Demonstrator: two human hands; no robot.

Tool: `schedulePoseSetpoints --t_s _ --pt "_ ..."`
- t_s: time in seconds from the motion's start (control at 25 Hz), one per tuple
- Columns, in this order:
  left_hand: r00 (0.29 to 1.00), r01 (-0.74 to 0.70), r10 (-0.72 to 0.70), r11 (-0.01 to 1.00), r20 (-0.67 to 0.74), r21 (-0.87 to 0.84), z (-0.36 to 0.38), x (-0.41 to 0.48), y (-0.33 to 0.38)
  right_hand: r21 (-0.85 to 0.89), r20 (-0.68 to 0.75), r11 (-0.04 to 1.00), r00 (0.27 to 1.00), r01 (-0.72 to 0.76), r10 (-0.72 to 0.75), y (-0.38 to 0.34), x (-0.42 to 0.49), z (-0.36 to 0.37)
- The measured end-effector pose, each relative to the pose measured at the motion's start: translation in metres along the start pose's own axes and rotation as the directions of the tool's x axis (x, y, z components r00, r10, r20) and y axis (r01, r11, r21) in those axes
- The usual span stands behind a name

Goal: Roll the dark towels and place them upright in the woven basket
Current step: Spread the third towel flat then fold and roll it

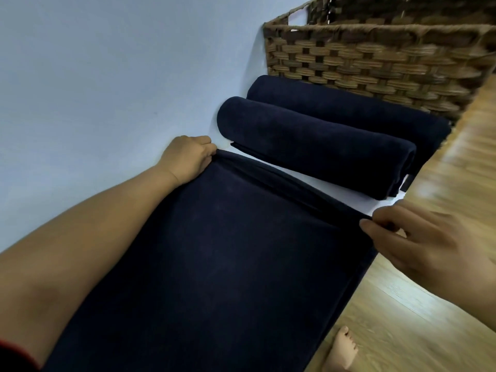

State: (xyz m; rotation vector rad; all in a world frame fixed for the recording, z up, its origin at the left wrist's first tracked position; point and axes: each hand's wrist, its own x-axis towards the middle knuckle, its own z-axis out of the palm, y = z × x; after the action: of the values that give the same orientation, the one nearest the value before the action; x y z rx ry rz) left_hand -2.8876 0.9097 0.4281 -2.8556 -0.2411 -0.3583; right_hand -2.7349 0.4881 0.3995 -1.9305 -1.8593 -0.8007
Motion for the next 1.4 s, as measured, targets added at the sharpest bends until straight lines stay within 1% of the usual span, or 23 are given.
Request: schedulePoseSetpoints --t_s 0.08,0.16,0.24,0.28,0.32,0.36,0.44,0.52,0.56,0.6,0.64,0.68,0.76,0.8,0.84,0.92,0.96,1.04,1.08,1.16,1.28,1.36,1.4 --pt "1.0 -0.007 0.007 0.999 -0.016 0.034 -0.001 -0.006 0.0 0.032 0.037 0.996 0.996 0.08 -0.081 -0.001 0.0 -0.002" --pt "0.998 -0.066 0.067 0.996 -0.016 0.065 -0.003 -0.009 -0.004 0.063 0.066 0.995 0.994 0.078 -0.082 -0.003 0.0 -0.001" --pt "0.997 -0.057 0.057 0.998 0.052 0.016 -0.01 -0.011 -0.004 0.11 0.09 0.993 0.996 -0.037 0.027 -0.009 -0.004 0.003" --pt "0.994 -0.006 0.009 1.0 0.112 -0.026 -0.017 -0.009 -0.002 0.175 0.104 0.975 0.988 -0.135 0.118 -0.013 -0.006 0.005" --pt "0.981 0.062 -0.046 0.995 0.187 -0.08 -0.023 -0.004 -0.001 0.265 0.117 0.929 0.965 -0.26 0.236 -0.018 -0.007 0.004" --pt "0.96 0.128 -0.092 0.984 0.265 -0.123 -0.029 0.003 0.0 0.359 0.131 0.848 0.921 -0.389 0.367 -0.024 -0.006 0.001" --pt "0.91 0.249 -0.167 0.952 0.38 -0.178 -0.04 0.016 0.003 0.49 0.189 0.646 0.794 -0.586 0.577 -0.033 0.003 -0.008" --pt "0.878 0.332 -0.207 0.913 0.431 -0.239 -0.047 0.03 0.005 0.571 0.287 0.416 0.647 -0.707 0.706 -0.034 0.013 -0.014" --pt "0.861 0.367 -0.22 0.893 0.459 -0.261 -0.048 0.035 0.007 0.571 0.325 0.331 0.577 -0.751 0.749 -0.032 0.014 -0.013" --pt "0.843 0.393 -0.232 0.882 0.485 -0.261 -0.048 0.039 0.009 0.546 0.352 0.282 0.521 -0.789 0.777 -0.03 0.014 -0.011" --pt "0.828 0.409 -0.244 0.879 0.505 -0.246 -0.048 0.041 0.011 0.502 0.373 0.279 0.496 -0.818 0.784 -0.029 0.015 -0.011" --pt "0.813 0.427 -0.26 0.875 0.521 -0.229 -0.048 0.044 0.012 0.453 0.391 0.303 0.492 -0.838 0.777 -0.028 0.014 -0.013" --pt "0.806 0.433 -0.284 0.881 0.519 -0.19 -0.048 0.05 0.014 0.371 0.425 0.377 0.516 -0.849 0.744 -0.027 0.015 -0.017" --pt "0.816 0.407 -0.287 0.902 0.502 -0.146 -0.049 0.052 0.016 0.342 0.454 0.413 0.533 -0.844 0.714 -0.026 0.017 -0.021" --pt "0.843 0.339 -0.268 0.938 0.467 -0.073 -0.048 0.055 0.017 0.294 0.477 0.464 0.55 -0.835 0.686 -0.024 0.018 -0.023" --pt "0.897 0.11 -0.132 0.991 0.421 0.077 -0.047 0.059 0.017 0.177 0.524 0.571 0.568 -0.802 0.635 -0.018 0.024 -0.025" --pt "0.896 0.016 -0.045 0.997 0.443 0.069 -0.046 0.059 0.016 0.143 0.553 0.603 0.568 -0.785 0.609 -0.016 0.028 -0.026" --pt "0.858 -0.068 0.082 0.997 0.506 -0.046 -0.043 0.056 0.012 0.106 0.594 0.664 0.583 -0.74 0.555 -0.016 0.036 -0.025" --pt "0.842 -0.095 0.117 0.993 0.526 -0.069 -0.042 0.054 0.012 0.099 0.599 0.687 0.595 -0.72 0.537 -0.017 0.038 -0.025" --pt "0.821 -0.201 0.199 0.978 0.535 -0.055 -0.038 0.051 0.008 0.127 0.581 0.687 0.615 -0.716 0.533 -0.021 0.039 -0.023" --pt "0.811 -0.463 0.437 0.886 0.389 -0.031 -0.037 0.045 -0.004 0.199 0.483 0.677 0.672 -0.708 0.561 -0.025 0.03 -0.019" --pt "0.799 -0.549 0.53 0.836 0.284 -0.014 -0.041 0.044 -0.012 0.238 0.395 0.707 0.731 -0.666 0.556 -0.021 0.023 -0.015" --pt "0.807 -0.555 0.535 0.832 0.251 0.01 -0.042 0.046 -0.014 0.231 0.35 0.737 0.761 -0.635 0.546 -0.019 0.02 -0.011"
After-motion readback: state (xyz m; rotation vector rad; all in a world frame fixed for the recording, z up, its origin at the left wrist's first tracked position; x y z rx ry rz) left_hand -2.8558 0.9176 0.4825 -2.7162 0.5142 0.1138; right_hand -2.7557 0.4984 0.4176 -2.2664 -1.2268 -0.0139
